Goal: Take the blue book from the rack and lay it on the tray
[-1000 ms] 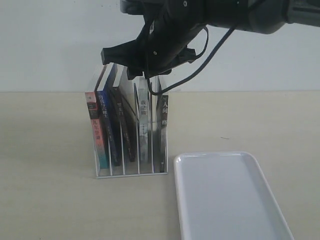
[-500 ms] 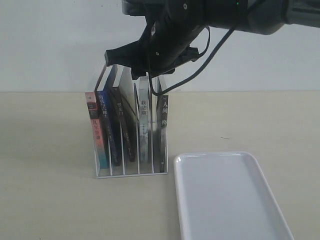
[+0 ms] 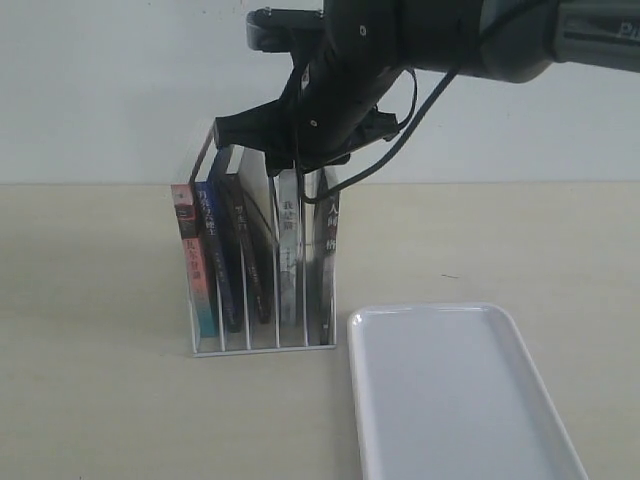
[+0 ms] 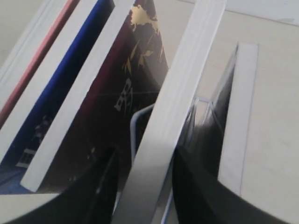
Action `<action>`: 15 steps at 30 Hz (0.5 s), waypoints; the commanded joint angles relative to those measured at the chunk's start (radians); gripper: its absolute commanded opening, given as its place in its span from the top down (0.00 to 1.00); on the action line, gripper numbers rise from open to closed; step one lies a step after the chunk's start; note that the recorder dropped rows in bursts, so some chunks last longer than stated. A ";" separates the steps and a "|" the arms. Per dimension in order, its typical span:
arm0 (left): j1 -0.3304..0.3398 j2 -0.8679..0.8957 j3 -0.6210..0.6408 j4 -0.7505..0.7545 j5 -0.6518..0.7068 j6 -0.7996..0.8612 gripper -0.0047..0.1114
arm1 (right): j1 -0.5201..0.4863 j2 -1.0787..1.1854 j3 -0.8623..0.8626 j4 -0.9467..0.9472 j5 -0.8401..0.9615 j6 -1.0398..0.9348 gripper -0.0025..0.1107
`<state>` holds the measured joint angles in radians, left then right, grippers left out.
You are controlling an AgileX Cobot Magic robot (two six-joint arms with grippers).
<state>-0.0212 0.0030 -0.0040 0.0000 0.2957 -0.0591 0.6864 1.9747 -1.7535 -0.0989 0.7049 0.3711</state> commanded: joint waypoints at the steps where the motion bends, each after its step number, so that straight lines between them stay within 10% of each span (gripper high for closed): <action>1: 0.001 -0.003 0.004 -0.011 -0.001 0.002 0.92 | -0.007 0.013 -0.004 -0.007 0.006 0.003 0.66; 9: 0.001 -0.003 0.004 -0.011 -0.001 0.002 0.92 | -0.007 0.013 -0.004 0.000 0.006 0.020 0.67; 15: 0.001 -0.003 0.004 -0.011 -0.001 0.002 0.92 | -0.007 0.013 -0.004 0.000 0.011 0.020 0.98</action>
<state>-0.0212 0.0030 -0.0040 0.0000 0.2957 -0.0591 0.6864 1.9820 -1.7553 -0.0957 0.7002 0.3963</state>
